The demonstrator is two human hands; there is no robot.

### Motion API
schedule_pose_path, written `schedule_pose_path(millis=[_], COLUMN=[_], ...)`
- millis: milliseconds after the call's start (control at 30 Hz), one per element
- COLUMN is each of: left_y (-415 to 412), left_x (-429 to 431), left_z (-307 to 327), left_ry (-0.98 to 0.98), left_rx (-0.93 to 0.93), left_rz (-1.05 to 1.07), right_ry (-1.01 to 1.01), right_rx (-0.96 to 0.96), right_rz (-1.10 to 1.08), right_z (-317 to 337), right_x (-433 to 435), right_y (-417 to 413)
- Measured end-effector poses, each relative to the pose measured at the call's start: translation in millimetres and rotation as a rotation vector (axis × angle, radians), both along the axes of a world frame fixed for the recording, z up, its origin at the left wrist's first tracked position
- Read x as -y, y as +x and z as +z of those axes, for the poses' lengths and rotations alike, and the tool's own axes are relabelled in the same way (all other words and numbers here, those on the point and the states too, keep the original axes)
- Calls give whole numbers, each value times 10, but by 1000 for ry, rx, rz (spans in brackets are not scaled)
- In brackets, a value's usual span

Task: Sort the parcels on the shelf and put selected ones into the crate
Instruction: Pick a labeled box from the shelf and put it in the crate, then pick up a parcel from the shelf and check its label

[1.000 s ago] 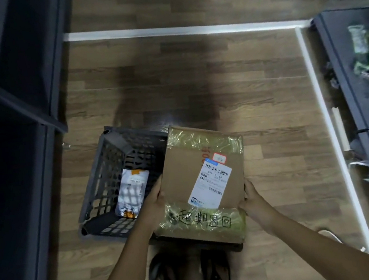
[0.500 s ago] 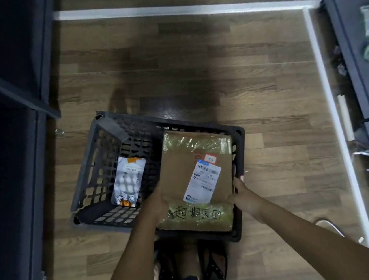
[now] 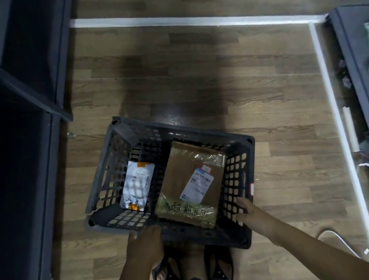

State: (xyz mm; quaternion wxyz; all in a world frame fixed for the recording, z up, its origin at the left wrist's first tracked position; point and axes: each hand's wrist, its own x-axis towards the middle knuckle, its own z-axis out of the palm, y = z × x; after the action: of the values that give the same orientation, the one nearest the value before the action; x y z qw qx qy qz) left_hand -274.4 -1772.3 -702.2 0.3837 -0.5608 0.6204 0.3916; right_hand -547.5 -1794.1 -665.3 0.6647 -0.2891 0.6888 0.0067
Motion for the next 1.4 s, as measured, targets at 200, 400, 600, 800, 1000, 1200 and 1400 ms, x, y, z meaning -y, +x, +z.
schedule_pose_path(millis=[200, 400, 600, 800, 1000, 1200, 1400], left_y=[117, 853, 1908, 2662, 2856, 3276, 3741], left_x=[439, 714, 266, -680, -1636, -2279, -2428], left_z=[726, 2469, 4425, 6059, 7115, 7663, 7968], left_ry=[-209, -590, -938, -1342, -1658, -1833, -1874], left_rx=[-200, -318, -169, -113, -11, 129, -3], left_rz=[298, 707, 819, 1009, 1080, 1259, 1384], right_ry=[-93, -313, -673, -977, -1080, -1161, -1121], right_rx=[45, 334, 500, 740, 985, 1098, 1163], right_rz=[97, 206, 460, 734, 742, 883, 867], right_z=[668, 2364, 4084, 5698, 6581, 7233, 7639], right_x=[298, 826, 650, -153, -1065, -1699, -1889], right_y=[821, 2139, 3608, 4567, 4906, 5348, 5809])
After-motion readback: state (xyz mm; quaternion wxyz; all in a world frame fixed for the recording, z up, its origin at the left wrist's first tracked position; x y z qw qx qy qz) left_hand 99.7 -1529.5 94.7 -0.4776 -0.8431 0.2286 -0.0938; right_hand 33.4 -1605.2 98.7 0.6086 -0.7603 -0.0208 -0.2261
